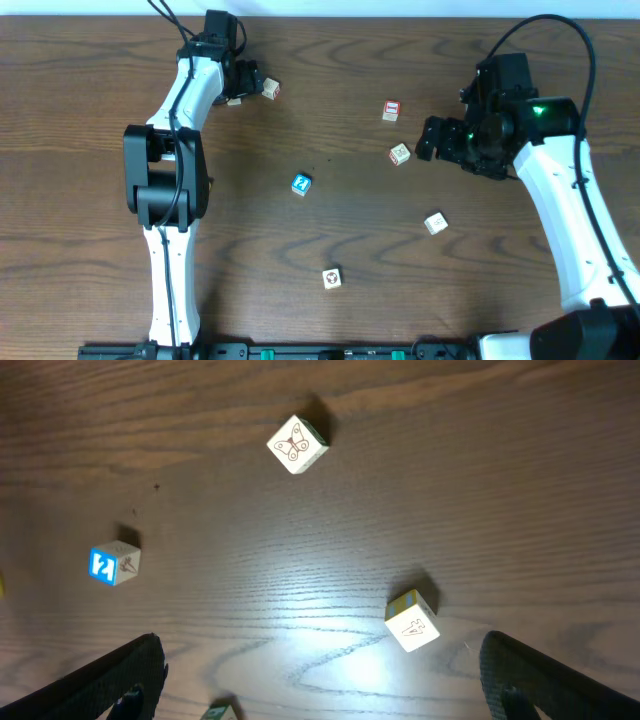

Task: Spell out Ai2
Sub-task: 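Reach the left gripper to the red A block and grasp it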

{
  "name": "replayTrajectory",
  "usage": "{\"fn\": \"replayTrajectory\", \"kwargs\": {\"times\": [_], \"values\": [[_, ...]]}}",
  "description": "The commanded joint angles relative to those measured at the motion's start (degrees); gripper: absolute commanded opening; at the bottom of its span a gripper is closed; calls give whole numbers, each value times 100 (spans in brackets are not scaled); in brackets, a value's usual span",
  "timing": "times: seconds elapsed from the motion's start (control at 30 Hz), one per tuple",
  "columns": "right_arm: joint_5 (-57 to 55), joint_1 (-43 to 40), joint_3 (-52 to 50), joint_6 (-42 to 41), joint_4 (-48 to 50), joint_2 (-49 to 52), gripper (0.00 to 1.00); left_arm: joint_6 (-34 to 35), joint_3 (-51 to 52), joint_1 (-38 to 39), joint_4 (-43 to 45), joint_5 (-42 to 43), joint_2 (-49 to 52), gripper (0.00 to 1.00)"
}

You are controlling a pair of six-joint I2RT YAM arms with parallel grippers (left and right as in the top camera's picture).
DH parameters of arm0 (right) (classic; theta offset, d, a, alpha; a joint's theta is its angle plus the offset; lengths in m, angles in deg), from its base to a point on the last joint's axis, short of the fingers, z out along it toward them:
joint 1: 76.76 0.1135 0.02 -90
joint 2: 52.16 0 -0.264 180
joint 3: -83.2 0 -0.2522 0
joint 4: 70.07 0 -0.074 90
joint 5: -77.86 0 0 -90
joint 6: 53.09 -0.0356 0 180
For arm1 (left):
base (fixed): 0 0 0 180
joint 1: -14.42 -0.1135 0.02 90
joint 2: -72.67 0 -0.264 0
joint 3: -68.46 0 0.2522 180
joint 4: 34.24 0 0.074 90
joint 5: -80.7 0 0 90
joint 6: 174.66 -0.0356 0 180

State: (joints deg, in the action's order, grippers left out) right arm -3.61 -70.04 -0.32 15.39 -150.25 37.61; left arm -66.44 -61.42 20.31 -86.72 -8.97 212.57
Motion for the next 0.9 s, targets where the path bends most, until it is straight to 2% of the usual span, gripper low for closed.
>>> {"fn": "replayTrajectory", "kwargs": {"times": [0.0, 0.07, 0.17, 0.27, 0.57, 0.73, 0.87], "values": [[-61, 66, 79, -74, -26, 2, 99, 61, -83, 13, -7, -142, 35, 90], [-63, 85, 76, -72, -24, 2, 99, -35, -83, 13, -35, -142, 35, 85], [-63, 98, 76, -74, -24, 2, 99, -175, -83, 13, -35, -142, 35, 66], [-63, 105, 76, -74, -24, 2, 99, -192, -81, 13, -90, -142, 35, 56], [-63, 125, 76, -72, -31, 2, 99, -245, -81, 13, -326, -140, 35, 40], [-63, 125, 76, -72, -50, 2, 99, -551, -83, 15, -503, -131, 35, 39], [-66, 125, 76, -72, -48, 2, 99, -758, -83, 26, -782, -96, 33, 25]]}}
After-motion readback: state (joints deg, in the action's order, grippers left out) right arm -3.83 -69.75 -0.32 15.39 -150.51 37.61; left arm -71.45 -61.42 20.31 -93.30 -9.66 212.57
